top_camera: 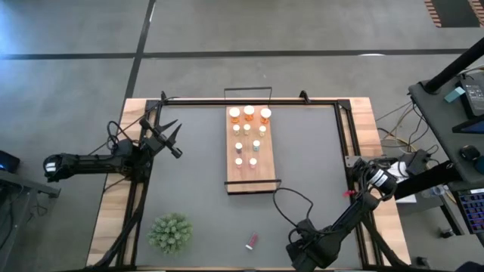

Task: Pick and place medicine bottles onto shelf by color
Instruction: Put the pink pill bottle on the shelf aligned with the other pink bottles

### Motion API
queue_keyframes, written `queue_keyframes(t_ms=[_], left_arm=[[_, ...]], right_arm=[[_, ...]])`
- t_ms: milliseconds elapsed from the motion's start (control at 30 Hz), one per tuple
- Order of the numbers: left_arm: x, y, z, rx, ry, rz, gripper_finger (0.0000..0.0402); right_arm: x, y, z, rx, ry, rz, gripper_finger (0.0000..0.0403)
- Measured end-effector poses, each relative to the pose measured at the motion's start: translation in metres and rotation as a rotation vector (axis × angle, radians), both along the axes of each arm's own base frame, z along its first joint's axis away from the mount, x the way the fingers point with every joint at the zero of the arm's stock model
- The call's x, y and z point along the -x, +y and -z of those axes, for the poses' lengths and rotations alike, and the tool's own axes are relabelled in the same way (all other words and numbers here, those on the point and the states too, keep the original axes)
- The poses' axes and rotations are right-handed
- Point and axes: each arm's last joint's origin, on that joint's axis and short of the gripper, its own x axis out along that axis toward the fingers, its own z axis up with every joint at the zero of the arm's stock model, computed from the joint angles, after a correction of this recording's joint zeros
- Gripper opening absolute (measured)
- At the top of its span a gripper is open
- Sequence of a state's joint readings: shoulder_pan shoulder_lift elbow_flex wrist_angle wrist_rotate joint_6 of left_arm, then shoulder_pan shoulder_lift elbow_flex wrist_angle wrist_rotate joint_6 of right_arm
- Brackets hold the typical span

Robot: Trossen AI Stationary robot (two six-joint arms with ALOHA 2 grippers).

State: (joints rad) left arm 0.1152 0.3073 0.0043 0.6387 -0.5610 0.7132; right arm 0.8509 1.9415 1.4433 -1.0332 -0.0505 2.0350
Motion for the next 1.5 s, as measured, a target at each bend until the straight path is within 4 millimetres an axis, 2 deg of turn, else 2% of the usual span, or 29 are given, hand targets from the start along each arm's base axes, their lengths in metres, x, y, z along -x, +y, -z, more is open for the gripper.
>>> queue_keyframes(t_ms=[633,900,1167,1500], left_arm=[[0.000,0.000,0.000,0.000,0.000,0.000,0.0072],[0.000,0.000,0.000,0.000,0.000,0.000,0.0072],[0.000,0.000,0.000,0.000,0.000,0.000,0.0072],[0.000,0.000,0.000,0.000,0.000,-0.001,0.0072]], right_arm=[[-0.001,0.000,0.000,0.025,-0.025,0.131,0.0109],[-0.002,0.002,-0.004,0.023,-0.039,0.345,0.0101],[0.002,-0.005,-0.030,0.015,-0.051,0.490,0.0094],[0.018,-0.027,-0.088,-0.042,-0.119,0.692,0.0088]])
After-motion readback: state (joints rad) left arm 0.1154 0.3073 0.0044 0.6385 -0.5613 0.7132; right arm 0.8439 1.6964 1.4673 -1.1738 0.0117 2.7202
